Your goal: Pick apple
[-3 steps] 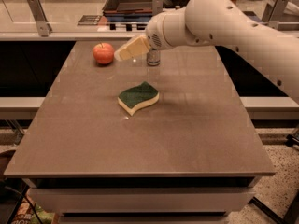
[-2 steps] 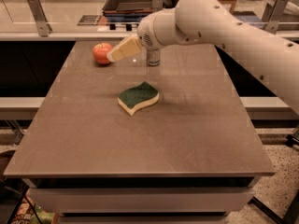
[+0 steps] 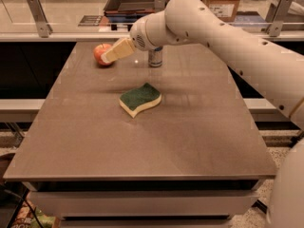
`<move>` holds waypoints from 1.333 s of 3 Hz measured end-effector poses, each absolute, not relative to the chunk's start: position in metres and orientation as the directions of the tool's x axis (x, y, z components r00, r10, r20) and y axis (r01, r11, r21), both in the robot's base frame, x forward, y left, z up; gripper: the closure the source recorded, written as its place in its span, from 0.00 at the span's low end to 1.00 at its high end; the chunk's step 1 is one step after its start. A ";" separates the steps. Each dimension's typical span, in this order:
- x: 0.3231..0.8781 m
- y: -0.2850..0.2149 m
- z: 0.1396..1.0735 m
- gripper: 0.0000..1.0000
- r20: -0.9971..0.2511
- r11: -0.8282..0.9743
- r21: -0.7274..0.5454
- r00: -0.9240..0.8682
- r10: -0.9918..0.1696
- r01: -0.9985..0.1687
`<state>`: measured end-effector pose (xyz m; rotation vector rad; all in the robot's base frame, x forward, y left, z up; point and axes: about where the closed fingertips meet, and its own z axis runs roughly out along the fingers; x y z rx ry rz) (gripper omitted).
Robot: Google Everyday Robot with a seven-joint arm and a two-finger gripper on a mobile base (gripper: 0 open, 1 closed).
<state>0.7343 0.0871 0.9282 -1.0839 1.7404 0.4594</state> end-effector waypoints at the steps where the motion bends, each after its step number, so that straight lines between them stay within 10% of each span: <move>1: 0.754 0.083 0.918 0.00 -0.891 0.563 -0.136 -0.148 -0.429 -0.815; 4: 0.779 0.106 0.898 0.00 -0.855 0.544 -0.122 -0.190 -0.482 -0.830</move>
Offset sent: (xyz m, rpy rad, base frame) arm 0.0575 -0.0168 -0.0313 0.0425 0.0875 -0.1267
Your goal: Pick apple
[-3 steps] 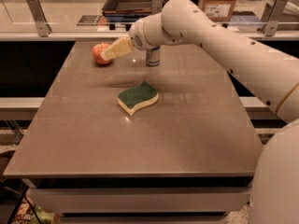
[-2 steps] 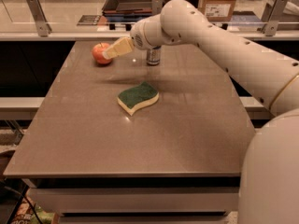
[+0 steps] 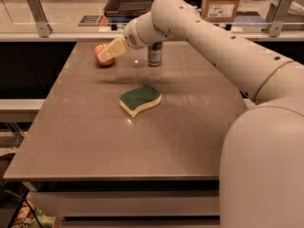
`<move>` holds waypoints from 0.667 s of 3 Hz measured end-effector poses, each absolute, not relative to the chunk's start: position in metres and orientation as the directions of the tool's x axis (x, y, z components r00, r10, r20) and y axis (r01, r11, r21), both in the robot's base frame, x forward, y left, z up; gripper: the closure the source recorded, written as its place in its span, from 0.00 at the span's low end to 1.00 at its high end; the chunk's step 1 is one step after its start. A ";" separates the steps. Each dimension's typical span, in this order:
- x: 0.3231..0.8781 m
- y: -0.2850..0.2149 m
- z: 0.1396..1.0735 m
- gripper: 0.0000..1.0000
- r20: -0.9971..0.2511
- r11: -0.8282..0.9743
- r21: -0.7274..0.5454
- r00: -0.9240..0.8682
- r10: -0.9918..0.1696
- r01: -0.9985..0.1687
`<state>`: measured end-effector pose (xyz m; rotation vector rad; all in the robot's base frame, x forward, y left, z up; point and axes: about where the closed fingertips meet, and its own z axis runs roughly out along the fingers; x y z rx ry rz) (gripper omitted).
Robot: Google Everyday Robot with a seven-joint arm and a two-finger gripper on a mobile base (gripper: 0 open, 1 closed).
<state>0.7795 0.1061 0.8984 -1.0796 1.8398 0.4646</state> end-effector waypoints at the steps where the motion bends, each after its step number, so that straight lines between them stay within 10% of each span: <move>1: 0.786 0.113 0.891 0.00 -0.843 0.536 -0.118 -0.201 -0.499 -0.836; 2: 0.797 0.123 0.881 0.00 -0.835 0.521 -0.106 -0.209 -0.510 -0.847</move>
Offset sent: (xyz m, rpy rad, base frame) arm 0.0322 0.0226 -0.0231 -0.0345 0.0506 0.0339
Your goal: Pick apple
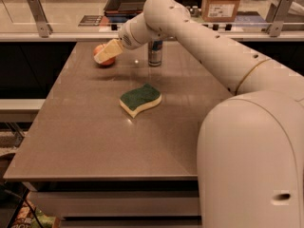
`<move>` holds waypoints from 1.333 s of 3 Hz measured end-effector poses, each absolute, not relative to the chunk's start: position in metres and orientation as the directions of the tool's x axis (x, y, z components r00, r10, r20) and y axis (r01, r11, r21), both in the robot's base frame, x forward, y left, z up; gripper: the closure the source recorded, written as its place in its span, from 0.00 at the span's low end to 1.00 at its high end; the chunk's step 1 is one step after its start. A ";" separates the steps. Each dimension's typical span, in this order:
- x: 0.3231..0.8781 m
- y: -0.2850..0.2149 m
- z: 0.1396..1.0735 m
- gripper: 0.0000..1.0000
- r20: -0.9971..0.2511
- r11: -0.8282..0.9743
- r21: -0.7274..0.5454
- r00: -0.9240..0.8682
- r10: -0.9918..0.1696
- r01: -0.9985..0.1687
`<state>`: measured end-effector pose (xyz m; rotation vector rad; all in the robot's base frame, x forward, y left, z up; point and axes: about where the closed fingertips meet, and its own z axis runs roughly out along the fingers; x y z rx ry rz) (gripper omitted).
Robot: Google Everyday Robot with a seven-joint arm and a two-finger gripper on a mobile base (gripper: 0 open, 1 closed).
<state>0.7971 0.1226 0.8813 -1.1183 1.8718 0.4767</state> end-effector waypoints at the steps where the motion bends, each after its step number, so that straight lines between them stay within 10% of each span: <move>1: 0.804 0.132 0.872 0.00 -0.837 0.507 -0.095 -0.207 -0.507 -0.857; 4: 0.818 0.171 0.844 0.00 -0.849 0.431 -0.049 -0.189 -0.493 -0.901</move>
Offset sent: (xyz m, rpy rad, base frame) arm 0.0209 0.0233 -0.0248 0.0323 0.0243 0.0573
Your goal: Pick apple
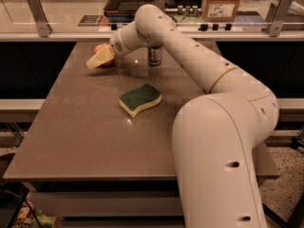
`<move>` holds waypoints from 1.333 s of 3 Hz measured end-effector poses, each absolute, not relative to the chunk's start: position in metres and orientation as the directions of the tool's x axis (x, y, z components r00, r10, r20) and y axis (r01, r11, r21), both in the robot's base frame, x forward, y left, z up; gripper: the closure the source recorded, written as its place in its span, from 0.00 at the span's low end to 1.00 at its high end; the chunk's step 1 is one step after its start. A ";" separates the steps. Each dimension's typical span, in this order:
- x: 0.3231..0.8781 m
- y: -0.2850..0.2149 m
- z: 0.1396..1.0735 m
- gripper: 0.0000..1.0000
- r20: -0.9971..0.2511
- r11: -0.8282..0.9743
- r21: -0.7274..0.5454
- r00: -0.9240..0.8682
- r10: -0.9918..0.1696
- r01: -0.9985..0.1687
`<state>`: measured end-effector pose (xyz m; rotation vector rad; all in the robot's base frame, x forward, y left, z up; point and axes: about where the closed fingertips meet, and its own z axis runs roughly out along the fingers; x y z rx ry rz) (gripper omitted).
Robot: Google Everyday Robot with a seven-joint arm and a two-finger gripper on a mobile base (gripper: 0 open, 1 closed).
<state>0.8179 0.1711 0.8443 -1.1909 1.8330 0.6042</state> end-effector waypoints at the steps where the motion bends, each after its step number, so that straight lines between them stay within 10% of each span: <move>1: 0.820 0.182 0.836 0.00 -0.854 0.410 -0.033 -0.187 -0.486 -0.911; 4: 0.818 0.190 0.830 0.65 -0.851 0.401 -0.026 -0.190 -0.490 -0.916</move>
Offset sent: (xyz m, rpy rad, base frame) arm 0.0018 0.0094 -0.0069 0.0114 0.0098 0.0205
